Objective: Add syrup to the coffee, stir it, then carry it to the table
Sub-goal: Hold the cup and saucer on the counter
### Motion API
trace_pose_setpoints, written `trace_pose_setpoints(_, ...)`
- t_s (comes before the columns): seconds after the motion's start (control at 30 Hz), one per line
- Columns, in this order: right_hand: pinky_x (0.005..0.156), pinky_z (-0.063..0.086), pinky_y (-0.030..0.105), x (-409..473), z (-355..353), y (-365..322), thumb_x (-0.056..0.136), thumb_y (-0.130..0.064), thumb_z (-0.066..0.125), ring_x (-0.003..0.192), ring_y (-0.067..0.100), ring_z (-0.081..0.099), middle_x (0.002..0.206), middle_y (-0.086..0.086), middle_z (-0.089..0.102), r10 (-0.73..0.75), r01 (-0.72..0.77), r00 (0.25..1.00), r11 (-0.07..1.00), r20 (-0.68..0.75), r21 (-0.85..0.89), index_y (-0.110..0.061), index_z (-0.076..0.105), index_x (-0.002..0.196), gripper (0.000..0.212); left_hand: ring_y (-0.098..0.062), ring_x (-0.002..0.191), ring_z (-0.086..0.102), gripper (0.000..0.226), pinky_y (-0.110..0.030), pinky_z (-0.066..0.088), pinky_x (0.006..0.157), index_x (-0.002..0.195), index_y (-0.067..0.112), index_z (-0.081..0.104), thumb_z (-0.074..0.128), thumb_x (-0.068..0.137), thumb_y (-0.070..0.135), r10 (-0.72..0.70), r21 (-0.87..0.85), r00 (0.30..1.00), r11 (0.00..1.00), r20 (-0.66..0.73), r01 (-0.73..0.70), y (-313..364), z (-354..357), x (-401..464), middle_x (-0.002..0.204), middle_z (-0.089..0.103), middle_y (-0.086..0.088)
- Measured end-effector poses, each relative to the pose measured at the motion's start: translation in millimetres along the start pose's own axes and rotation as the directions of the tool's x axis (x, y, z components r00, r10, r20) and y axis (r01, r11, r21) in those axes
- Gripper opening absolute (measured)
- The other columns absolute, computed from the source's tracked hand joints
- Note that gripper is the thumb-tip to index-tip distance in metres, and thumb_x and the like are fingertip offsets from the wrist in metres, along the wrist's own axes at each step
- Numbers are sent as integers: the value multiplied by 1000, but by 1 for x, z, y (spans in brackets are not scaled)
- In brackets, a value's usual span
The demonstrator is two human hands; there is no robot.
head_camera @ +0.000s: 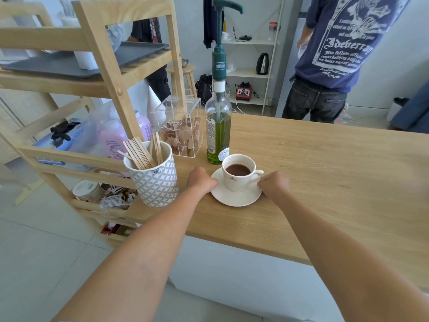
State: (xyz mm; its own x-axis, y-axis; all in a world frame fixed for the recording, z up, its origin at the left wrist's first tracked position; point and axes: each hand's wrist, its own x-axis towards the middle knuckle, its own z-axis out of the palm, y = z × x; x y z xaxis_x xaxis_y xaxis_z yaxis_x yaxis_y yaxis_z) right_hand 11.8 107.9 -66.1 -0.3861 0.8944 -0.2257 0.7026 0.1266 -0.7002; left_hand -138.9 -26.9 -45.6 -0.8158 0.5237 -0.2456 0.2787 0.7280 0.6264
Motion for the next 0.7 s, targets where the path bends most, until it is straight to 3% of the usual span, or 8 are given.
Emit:
trace_pose_setpoints(0.1,47,30,23,-14,1,12,84,-8,43,70,22,47,85,7,53,-128,125,991,986,-24,-115,-8,55,66,21,-17,68,53,11,-24,38,50,82,8,57,64,77,14,37,27,999,999,-3,-37,-2,1,-7,74,55,-3)
trace_pose_setpoints(0.17,53,34,26,-25,1,19,89,-11,40,78,25,48,97,9,51,-203,189,978,957,-46,-221,-15,44,62,28,-17,70,53,14,-24,36,50,86,7,60,64,82,21,68,52,998,996,-20,-67,-5,4,-10,77,57,-3)
trace_pose_setpoints(0.2,61,40,28,-31,2,23,92,-13,38,85,27,52,105,12,53,-230,210,972,943,-51,-257,-12,51,68,27,-17,71,53,18,-24,35,51,88,6,62,63,86,25,95,74,995,993,-33,-92,-7,6,-13,77,57,-3)
trace_pose_setpoints(0.27,84,47,34,-41,4,33,97,-18,34,108,31,54,126,13,53,-262,241,965,927,-35,-288,-5,63,102,33,-19,70,52,26,-24,34,51,92,2,63,56,91,27,163,130,985,979,-64,-154,-10,9,-20,73,53,-4)
trace_pose_setpoints(0.3,95,44,36,-47,6,38,99,-20,31,120,31,50,136,13,49,-260,243,965,920,-16,-308,-5,60,119,38,-22,75,55,29,-25,38,54,96,0,63,54,93,28,200,164,977,969,-75,-186,-12,10,-24,79,56,-6)
trace_pose_setpoints(0.4,120,15,39,-63,12,49,102,-29,24,147,25,20,159,10,24,-255,255,965,868,57,-426,-5,31,148,52,-27,112,54,38,-34,49,85,120,4,59,50,95,31,294,231,950,936,-107,-264,-16,14,-34,125,55,-13)
trace_pose_setpoints(0.5,121,-3,39,-75,17,56,102,-40,15,151,19,-2,164,4,2,-232,243,969,841,84,-483,-11,8,155,61,-27,128,43,44,-37,44,97,132,7,51,48,96,31,337,263,933,918,-126,-296,-15,10,-44,140,45,-12)
trace_pose_setpoints(0.7,121,-8,41,-81,16,60,99,-47,11,150,16,-9,164,0,-4,-206,225,974,836,94,-500,-16,2,155,65,-26,123,45,44,-39,48,91,129,7,53,43,97,36,481,397,855,836,-196,-379,-12,-18,-58,132,50,-11)
